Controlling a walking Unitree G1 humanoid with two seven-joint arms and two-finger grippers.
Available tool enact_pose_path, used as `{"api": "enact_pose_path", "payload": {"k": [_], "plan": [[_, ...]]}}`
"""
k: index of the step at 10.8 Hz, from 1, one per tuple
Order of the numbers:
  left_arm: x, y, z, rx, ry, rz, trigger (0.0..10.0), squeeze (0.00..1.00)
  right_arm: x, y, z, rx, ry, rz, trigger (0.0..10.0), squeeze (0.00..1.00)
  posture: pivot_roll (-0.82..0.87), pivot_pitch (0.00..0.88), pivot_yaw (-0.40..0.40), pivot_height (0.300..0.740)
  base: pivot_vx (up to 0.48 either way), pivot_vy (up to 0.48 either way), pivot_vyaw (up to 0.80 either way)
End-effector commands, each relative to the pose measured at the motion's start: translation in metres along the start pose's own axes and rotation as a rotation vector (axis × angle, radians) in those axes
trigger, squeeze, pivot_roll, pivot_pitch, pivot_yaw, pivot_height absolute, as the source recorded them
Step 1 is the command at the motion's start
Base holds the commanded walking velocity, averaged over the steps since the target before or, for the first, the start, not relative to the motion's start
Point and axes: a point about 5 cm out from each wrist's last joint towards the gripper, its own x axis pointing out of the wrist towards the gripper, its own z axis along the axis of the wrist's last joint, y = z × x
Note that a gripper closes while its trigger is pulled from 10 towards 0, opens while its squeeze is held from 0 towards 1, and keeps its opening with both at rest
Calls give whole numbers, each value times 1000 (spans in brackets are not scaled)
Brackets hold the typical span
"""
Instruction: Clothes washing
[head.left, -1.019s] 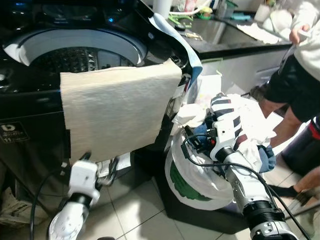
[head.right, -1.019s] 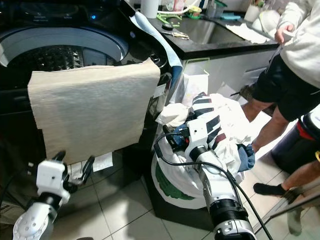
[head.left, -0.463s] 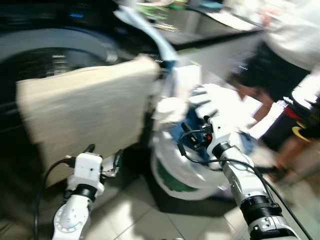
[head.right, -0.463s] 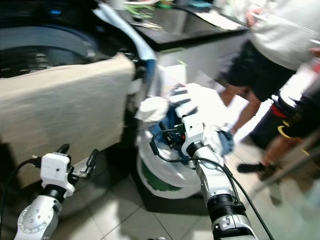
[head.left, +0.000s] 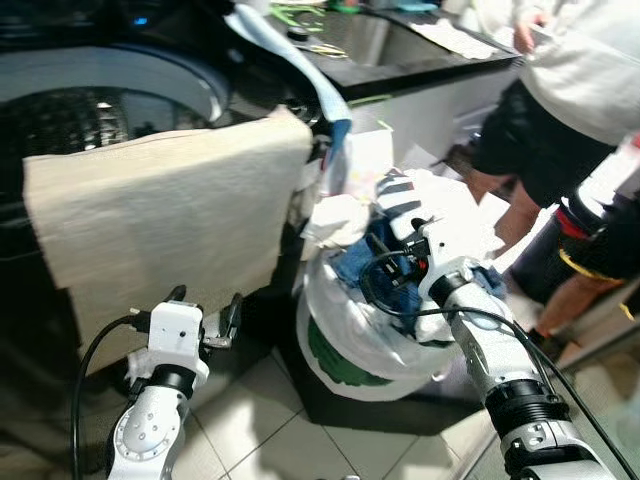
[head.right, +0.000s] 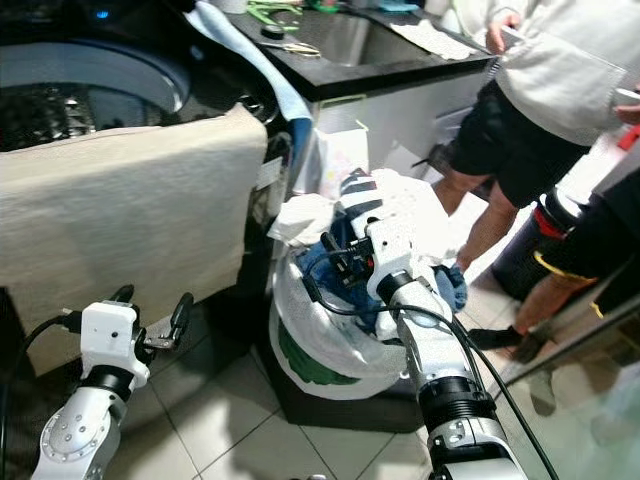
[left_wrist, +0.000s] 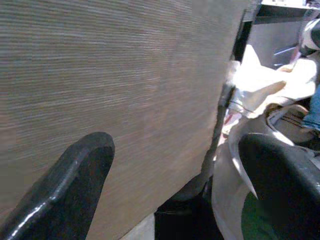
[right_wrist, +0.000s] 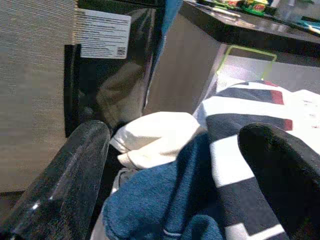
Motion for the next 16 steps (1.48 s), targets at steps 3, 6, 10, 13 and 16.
{"api": "enact_pose_path", "payload": {"k": [3, 6, 10, 13, 16], "plan": [[-2, 2, 10, 58, -11, -23, 10000, 0, -1, -12, -10, 84, 33, -73, 10000, 0, 249, 0, -176, 740, 0, 0, 0], [-5, 21, 14, 97, 1, -16, 10000, 0, 3, 6, -15, 104, 28, -61, 10000, 0, 287, 0, -147, 740, 0, 0, 0], [-2, 28, 23, 141, -1, -28, 10000, 0, 8, 6, -22, 146, 50, -93, 10000, 0, 336, 0, -145, 740, 0, 0, 0], [-22, 43, 5, 58, -3, 29, 10000, 0, -9, -8, -9, 72, -12, -52, 10000, 0, 263, 0, -177, 740, 0, 0, 0], [-68, 30, 6, 18, 58, -118, 10000, 0, -69, -13, -27, 88, 51, -60, 10000, 0, 224, 0, -165, 740, 0, 0, 0]]}}
